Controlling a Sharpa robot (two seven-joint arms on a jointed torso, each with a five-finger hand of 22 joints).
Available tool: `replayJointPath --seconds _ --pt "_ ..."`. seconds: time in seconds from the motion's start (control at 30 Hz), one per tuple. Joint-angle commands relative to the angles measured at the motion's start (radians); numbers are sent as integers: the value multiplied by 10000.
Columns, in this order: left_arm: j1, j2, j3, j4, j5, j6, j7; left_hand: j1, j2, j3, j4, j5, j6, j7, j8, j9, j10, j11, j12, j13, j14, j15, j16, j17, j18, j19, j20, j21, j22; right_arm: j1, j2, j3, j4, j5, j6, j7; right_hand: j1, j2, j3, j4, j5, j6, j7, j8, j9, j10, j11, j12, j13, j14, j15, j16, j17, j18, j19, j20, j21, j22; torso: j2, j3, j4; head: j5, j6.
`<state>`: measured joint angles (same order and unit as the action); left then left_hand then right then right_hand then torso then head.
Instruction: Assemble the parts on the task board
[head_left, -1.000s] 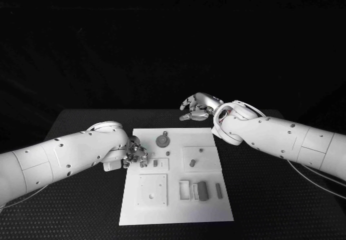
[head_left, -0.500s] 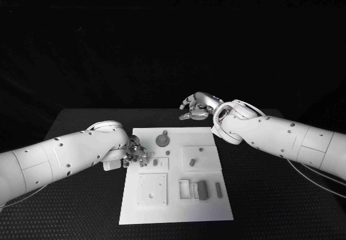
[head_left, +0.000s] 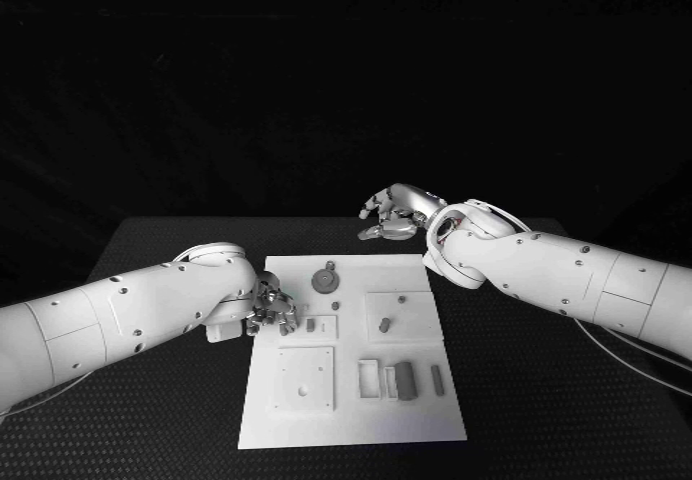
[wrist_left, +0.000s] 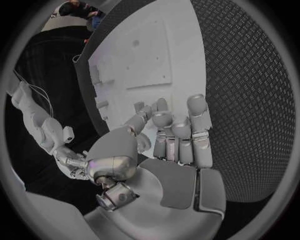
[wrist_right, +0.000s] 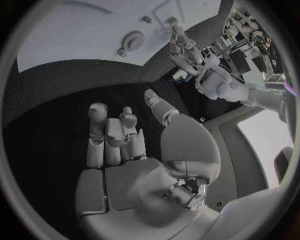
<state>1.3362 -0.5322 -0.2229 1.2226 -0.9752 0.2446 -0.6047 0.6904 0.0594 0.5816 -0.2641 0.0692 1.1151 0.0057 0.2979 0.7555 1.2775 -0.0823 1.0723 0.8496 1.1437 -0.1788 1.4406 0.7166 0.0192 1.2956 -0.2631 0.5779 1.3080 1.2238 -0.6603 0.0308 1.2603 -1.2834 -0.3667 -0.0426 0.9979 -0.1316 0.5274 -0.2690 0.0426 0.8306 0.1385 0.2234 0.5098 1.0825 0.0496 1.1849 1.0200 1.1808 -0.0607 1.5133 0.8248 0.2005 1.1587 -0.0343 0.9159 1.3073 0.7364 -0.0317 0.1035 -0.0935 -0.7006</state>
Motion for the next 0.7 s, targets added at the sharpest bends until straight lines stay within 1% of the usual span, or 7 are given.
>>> replayJointPath --seconds 0.03,0.13,0.27,0.37,0.47,0.6,0.7 --pt "-14 23 -6 18 -38 125 -8 -50 -235 -100 33 -61 144 243 -40 -32 -49 6 44 -17 -70 -18 -10 -19 194 -62 18 0 166 -2 -2 5 8 -21 91 31 10 85 -10 -48 66 -177 259 -27 -1 -96 4 -10 -12 -40 18 -54 -9 613 32 -34 -46 135 -1 1 -2 1 -2" --pt "-14 25 -6 16 -21 136 16 -87 -397 -174 95 -101 132 242 -27 -33 -51 2 43 -26 -71 -23 -11 -29 189 -62 9 -15 160 -3 5 5 1 -20 102 28 9 84 -10 -49 66 -178 260 -27 -1 -96 5 -10 -12 -41 18 -54 -9 613 32 -34 -47 135 3 0 -2 -2 -7" --pt "-15 30 -6 5 -5 92 21 -128 -506 -234 179 -127 118 240 -15 -37 -54 0 43 -35 -75 -27 -13 -39 185 -59 0 -30 155 -5 9 5 -1 -20 104 28 7 84 -11 -48 66 -178 260 -28 -1 -97 5 -10 -13 -41 19 -55 -10 613 32 -34 -47 135 1 -1 -3 -7 -8" --pt "-15 27 -6 0 -5 59 22 -134 -521 -245 200 -133 115 239 -11 -38 -55 -1 43 -37 -75 -29 -12 -41 185 -58 -4 -34 154 -5 5 5 -3 -20 101 28 5 84 -12 -48 66 -179 260 -28 -1 -97 5 -10 -14 -42 19 -55 -10 613 32 -33 -48 135 1 -8 1 -12 -13" --pt "-15 27 -6 -13 -5 47 19 -22 -361 -201 199 -121 110 233 4 -38 -54 -8 48 -41 -73 -37 -6 -45 189 -52 -20 -42 155 -6 5 5 -4 -20 105 27 4 85 -12 -47 66 -179 260 -28 -1 -98 5 -10 -14 -42 19 -55 -10 613 32 -33 -48 135 0 -6 2 -12 -18" --pt "-15 15 -6 -25 -5 34 15 7 -335 -202 185 -115 105 233 9 -38 -53 -8 51 -42 -73 -37 -4 -47 186 -52 -22 -43 158 -8 7 5 -4 -20 110 29 3 86 -12 -47 66 -180 261 -29 -1 -99 6 -10 -15 -43 19 -55 -10 613 32 -33 -49 135 -1 -3 -3 -14 -25" --pt "-15 17 -5 -57 -11 26 12 164 -192 -150 103 -20 99 232 25 -39 -52 -10 58 -45 -72 -41 5 -51 182 -49 -30 -44 166 -10 5 5 -6 -20 109 29 3 87 -12 -46 66 -181 261 -29 -1 -99 6 -10 -15 -43 19 -56 -10 613 32 -33 -49 136 1 -6 -4 -16 -26"
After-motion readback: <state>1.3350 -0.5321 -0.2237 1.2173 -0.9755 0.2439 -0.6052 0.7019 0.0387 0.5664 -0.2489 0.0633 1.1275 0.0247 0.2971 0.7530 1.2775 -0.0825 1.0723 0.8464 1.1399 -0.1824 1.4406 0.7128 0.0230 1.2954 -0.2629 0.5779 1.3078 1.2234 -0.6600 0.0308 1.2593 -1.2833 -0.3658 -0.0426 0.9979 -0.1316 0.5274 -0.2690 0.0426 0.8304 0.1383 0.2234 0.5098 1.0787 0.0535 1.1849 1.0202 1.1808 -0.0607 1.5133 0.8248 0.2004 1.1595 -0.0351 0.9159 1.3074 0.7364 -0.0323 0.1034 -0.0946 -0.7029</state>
